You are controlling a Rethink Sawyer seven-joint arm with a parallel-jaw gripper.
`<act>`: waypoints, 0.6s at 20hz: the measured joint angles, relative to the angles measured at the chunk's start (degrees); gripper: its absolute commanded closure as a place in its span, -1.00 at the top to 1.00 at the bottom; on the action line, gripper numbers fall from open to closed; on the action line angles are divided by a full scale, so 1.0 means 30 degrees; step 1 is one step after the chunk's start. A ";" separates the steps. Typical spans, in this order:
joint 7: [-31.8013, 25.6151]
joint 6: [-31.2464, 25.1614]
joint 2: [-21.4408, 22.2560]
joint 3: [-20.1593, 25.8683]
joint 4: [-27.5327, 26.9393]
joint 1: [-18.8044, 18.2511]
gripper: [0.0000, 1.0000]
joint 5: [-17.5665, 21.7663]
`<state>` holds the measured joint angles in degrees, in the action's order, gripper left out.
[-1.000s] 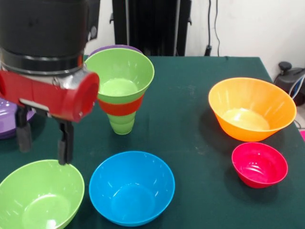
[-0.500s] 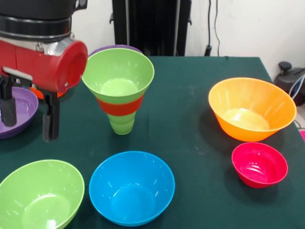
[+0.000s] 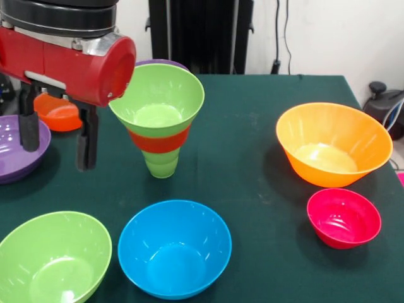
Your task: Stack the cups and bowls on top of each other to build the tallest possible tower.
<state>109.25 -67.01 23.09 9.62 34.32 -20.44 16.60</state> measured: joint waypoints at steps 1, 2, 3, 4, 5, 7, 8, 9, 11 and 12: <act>0.0000 0.0004 -0.0022 -0.0149 0.0025 0.0079 1.00 -0.0166; 0.0000 0.0008 -0.0035 -0.0270 0.0030 0.0128 1.00 -0.0273; 0.0000 0.0008 -0.0039 -0.0345 0.0032 0.0150 1.00 -0.0325; 0.0000 0.0008 -0.0043 -0.0421 0.0033 0.0172 1.00 -0.0376; 0.0000 0.0004 -0.0041 -0.0552 0.0039 0.0182 1.00 -0.0499; 0.0000 0.0006 -0.0041 -0.0665 0.0039 0.0175 1.00 -0.0655; 0.0000 0.0008 -0.0041 -0.0709 0.0039 0.0174 1.00 -0.0721; 0.0000 0.0008 -0.0041 -0.0753 0.0039 0.0174 1.00 -0.0792; 0.0000 0.0008 -0.0043 -0.0902 0.0039 0.0176 1.00 -0.0978; 0.0000 0.0004 -0.0041 -0.0937 0.0039 0.0176 1.00 -0.1009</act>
<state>109.25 -67.00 22.97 6.80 34.44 -19.91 13.57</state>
